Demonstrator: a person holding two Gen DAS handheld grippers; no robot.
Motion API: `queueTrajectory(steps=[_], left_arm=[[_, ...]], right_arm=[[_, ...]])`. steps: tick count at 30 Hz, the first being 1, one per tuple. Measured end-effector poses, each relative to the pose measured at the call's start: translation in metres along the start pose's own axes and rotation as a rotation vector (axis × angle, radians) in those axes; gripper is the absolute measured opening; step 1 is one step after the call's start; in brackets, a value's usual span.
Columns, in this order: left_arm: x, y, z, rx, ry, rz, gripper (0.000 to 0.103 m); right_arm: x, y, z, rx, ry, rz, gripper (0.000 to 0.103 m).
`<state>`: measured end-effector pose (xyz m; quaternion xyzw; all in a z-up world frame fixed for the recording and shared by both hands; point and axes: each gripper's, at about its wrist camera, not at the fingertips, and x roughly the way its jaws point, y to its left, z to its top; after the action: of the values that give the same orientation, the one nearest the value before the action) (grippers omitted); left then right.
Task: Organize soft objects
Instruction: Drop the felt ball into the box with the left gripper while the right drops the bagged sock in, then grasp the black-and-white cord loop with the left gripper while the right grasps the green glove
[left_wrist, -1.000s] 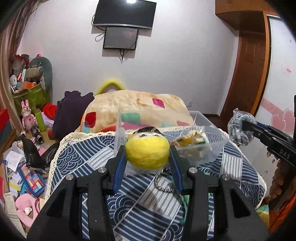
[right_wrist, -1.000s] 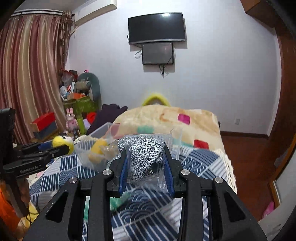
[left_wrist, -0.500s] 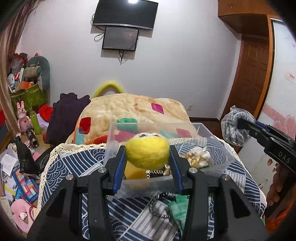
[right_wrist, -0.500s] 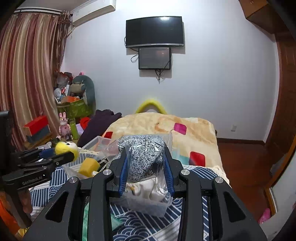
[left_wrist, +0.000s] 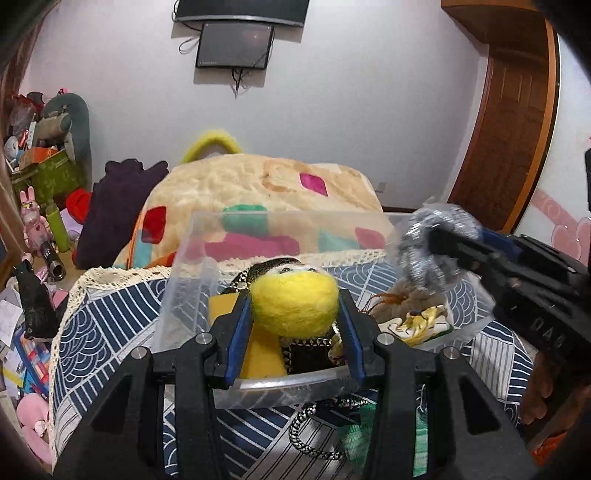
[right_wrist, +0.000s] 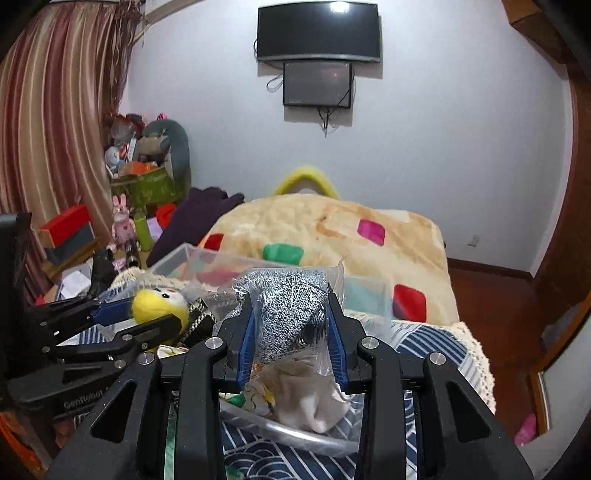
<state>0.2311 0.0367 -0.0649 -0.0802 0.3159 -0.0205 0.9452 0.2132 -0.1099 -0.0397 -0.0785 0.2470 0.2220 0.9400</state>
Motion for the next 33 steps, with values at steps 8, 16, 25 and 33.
queueTrajectory(steps=[8, 16, 25, 33], left_arm=[[0.004, 0.002, -0.001, -0.002, 0.023, -0.010, 0.046], [-0.003, 0.002, -0.005, -0.006, 0.030, -0.022, 0.055], [-0.033, -0.001, -0.002, 0.017, -0.017, -0.013, 0.057], [-0.074, 0.002, -0.004, 0.010, -0.089, -0.005, 0.075]], right_arm=[[0.026, 0.002, -0.005, -0.037, 0.098, -0.006, 0.035], [0.015, 0.002, -0.006, -0.059, 0.092, -0.008, 0.059], [-0.008, 0.001, 0.004, -0.048, 0.023, -0.013, 0.063], [-0.039, 0.005, 0.006, -0.049, -0.053, 0.002, 0.073]])
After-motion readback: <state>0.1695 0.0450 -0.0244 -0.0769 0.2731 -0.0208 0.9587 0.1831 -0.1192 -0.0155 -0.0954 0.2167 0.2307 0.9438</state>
